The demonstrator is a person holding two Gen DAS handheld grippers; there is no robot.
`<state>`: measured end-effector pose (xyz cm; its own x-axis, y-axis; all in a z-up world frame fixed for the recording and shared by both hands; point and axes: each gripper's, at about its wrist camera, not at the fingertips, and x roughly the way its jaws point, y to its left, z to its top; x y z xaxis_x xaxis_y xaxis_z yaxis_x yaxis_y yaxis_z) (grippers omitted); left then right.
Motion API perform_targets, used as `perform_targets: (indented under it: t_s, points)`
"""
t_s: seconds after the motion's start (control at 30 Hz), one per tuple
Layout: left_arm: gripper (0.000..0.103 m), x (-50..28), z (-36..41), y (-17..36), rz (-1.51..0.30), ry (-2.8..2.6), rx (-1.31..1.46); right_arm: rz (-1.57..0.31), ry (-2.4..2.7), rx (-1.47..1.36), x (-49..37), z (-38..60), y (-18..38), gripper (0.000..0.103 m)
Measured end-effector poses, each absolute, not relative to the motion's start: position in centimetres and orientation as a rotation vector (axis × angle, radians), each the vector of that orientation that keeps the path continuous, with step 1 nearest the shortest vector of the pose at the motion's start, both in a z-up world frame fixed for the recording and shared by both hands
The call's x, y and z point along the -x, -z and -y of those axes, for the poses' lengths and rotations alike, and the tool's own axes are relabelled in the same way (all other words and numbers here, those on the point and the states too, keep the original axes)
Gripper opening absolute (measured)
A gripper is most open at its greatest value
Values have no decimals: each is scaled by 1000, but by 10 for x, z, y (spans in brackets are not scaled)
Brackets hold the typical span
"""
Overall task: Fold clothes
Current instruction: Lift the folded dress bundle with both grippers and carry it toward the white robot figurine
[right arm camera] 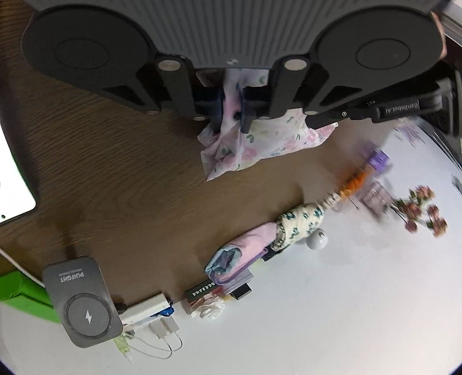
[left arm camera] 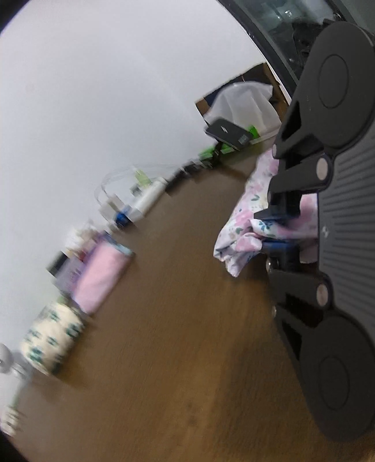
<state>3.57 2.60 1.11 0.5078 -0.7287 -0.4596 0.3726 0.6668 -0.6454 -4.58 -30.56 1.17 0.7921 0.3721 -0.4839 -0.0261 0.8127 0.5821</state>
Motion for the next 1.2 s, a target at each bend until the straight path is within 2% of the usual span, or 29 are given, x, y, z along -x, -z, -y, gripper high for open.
perform_targets:
  t_s: [0.47,0.83,1.0,1.2]
  points:
    - [10,9,-23,-160,-460,773,375,-399,-312,-456,71,295,-157,10]
    - [10,51,-19,-258,-295,752,284,-257,-369,-324,97,286,-257,10]
    - [10,50,-21,-286,-258,733,234,-237,-377,-242,91,271,-292,10]
    - [10,8,-38,-302,-260,708,263,-268,-408,-223,47,253,-322,10]
